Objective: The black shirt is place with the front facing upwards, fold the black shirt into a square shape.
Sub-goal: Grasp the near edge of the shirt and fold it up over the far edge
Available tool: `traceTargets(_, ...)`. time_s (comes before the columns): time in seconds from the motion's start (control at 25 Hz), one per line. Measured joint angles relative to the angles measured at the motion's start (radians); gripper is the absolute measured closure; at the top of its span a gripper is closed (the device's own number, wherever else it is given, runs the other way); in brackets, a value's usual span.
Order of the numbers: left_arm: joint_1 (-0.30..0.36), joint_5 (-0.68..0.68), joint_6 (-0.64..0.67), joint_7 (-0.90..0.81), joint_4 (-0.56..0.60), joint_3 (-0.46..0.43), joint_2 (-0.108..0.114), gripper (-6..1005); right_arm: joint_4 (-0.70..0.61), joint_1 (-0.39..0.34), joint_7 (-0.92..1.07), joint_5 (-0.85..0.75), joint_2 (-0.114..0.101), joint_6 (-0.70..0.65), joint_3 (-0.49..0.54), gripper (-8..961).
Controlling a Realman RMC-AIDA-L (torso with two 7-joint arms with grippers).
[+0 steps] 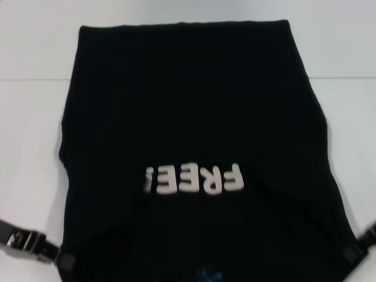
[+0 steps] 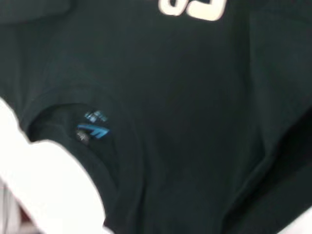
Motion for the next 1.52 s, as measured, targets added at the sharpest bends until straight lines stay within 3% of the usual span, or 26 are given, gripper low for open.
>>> traceTargets(0.16,0.005,0.012,0.131,0.061,-0.047,0.017,0.013,967,0.000,-0.018,-0.101,-0.013,-0.007,-0.132,-0.060,888)
traceTargets(0.4,0.008,0.012,0.161,0.136,-0.122,0.108,-0.002,967,0.003,-0.038,-0.143,-0.091,0.036,-0.149,-0.064,888)
traceTargets(0.52,-0.006,0.000,0.145,0.128,-0.116,0.081,-0.009,967,0.009,-0.040,-0.142,-0.087,0.040,-0.124,-0.002,888)
traceTargets(0.68,-0.033,-0.003,0.090,0.072,-0.082,-0.040,0.008,968,0.010,-0.037,-0.118,-0.085,0.018,-0.096,0.185,888)
traceTargets(0.8,-0.062,-0.017,-0.006,0.007,-0.072,-0.164,0.027,968,0.010,-0.030,-0.072,-0.065,-0.010,-0.058,0.348,888)
traceTargets(0.88,-0.076,-0.040,-0.085,-0.024,-0.072,-0.232,0.035,968,0.009,-0.037,-0.022,0.043,-0.034,0.011,0.468,888)
traceTargets(0.96,-0.085,-0.075,-0.184,-0.042,-0.073,-0.291,0.035,968,0.011,-0.042,-0.013,0.083,-0.039,0.043,0.488,888)
traceTargets(1.16,-0.072,-0.216,-0.443,-0.049,-0.088,-0.368,-0.006,968,0.067,-0.081,-0.001,0.311,-0.034,0.267,0.525,889)
traceTargets(1.36,-0.041,-0.371,-0.583,0.001,-0.108,-0.379,-0.061,968,0.135,-0.094,-0.071,0.430,0.010,0.457,0.517,889)
traceTargets(1.44,-0.041,-0.396,-0.613,0.021,-0.114,-0.375,-0.073,968,0.139,-0.090,-0.087,0.435,0.020,0.485,0.517,889)
traceTargets(1.48,-0.043,-0.400,-0.628,0.030,-0.117,-0.374,-0.076,968,0.143,-0.075,-0.119,0.438,0.043,0.545,0.516,889)
traceTargets(1.52,-0.047,-0.401,-0.641,0.037,-0.120,-0.372,-0.079,968,0.143,-0.069,-0.127,0.438,0.048,0.557,0.516,889)
